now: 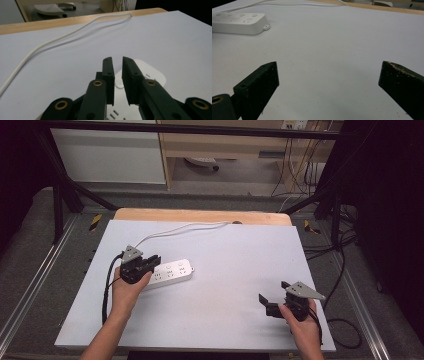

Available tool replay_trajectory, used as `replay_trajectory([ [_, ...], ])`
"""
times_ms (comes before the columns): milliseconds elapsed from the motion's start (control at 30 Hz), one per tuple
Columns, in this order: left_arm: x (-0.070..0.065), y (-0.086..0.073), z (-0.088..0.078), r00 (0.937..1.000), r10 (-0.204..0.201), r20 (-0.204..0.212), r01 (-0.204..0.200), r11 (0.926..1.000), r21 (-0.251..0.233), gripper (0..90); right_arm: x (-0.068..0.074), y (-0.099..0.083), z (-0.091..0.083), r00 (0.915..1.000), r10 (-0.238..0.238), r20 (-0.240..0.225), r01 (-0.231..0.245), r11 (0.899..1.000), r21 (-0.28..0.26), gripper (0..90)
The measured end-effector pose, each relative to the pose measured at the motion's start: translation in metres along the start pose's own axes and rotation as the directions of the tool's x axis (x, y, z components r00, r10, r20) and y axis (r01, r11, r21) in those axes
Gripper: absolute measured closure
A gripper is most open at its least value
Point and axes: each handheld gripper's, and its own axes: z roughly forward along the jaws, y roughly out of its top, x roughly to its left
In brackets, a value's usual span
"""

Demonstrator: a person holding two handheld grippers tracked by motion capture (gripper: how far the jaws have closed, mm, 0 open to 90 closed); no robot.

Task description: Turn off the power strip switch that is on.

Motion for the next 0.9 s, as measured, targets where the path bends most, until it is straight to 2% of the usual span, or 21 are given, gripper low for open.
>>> replay_trajectory([
  [267, 0.0021, -0.0026, 0.0028, 1.0, -0.002, 0.006, 0.002, 0.9996, 0.028, 86.6, -0.0002, -0.0006, 0.0009, 1.0, 0.001, 0.003, -0.001, 1.0, 0.007, 3.2],
  [367, 0.0039, -0.0042, 0.0034, 0.9994, -0.012, 0.032, 0.011, 0.999, 0.044, 87.2, -0.0004, -0.0009, 0.0014, 1.0, 0.0, 0.002, 0.0, 1.0, 0.009, 3.2],
  [567, 0.0065, -0.0065, 0.0043, 0.9996, -0.01, 0.027, 0.009, 0.9988, 0.049, 88.1, -0.0002, -0.0012, 0.0017, 1.0, -0.001, 0.002, 0.001, 1.0, 0.011, 3.2],
  [767, 0.0057, -0.0089, 0.0073, 0.9993, 0.01, 0.036, -0.012, 0.9971, 0.075, 90.0, -0.0007, -0.0011, 0.0016, 1.0, 0.008, -0.001, -0.008, 1.0, 0.01, 3.1],
  [900, 0.0065, -0.0106, 0.0106, 0.9996, 0.015, 0.025, -0.017, 0.9949, 0.099, 90.0, -0.0006, -0.0013, 0.0019, 1.0, 0.008, -0.001, -0.008, 1.0, 0.01, 3.1],
])
